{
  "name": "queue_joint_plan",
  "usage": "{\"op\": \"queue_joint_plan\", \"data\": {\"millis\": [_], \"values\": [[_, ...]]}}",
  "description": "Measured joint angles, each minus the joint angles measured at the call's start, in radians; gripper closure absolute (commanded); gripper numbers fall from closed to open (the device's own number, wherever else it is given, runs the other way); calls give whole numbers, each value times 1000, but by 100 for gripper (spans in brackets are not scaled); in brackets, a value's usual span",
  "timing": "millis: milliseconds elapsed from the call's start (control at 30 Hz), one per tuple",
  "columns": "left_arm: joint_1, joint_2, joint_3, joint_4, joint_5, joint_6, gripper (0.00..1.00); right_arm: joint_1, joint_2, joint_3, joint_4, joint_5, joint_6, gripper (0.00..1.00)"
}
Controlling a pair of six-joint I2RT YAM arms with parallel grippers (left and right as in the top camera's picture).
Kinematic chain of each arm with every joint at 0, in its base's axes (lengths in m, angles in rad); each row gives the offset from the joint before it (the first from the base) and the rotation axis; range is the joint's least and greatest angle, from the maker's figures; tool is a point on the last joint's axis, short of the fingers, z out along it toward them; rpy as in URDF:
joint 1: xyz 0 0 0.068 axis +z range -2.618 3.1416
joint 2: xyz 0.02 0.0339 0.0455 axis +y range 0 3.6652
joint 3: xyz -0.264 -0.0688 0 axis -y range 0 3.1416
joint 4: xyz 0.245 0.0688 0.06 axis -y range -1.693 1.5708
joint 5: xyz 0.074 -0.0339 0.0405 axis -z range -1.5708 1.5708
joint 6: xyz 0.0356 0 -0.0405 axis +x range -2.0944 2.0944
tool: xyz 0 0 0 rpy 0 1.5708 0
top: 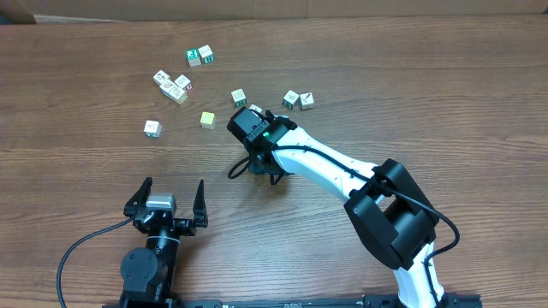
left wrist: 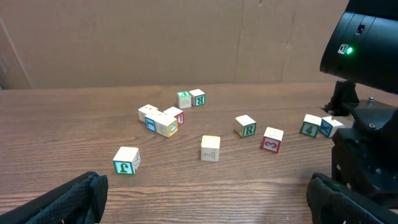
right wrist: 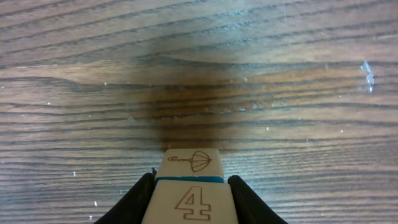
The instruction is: Form a tower
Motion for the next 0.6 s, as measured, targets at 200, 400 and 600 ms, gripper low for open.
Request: {"op": "queue_joint_plan", "data": {"millis": [200,400,600], "values": [[0,0,0,0,0,0,0,0,0,0,12,0,-46,66],[0,0,0,0,0,0,1,0,0,0,17,0,-63,66],[0,0,0,0,0,0,0,0,0,0,17,0,-64,66]]}}
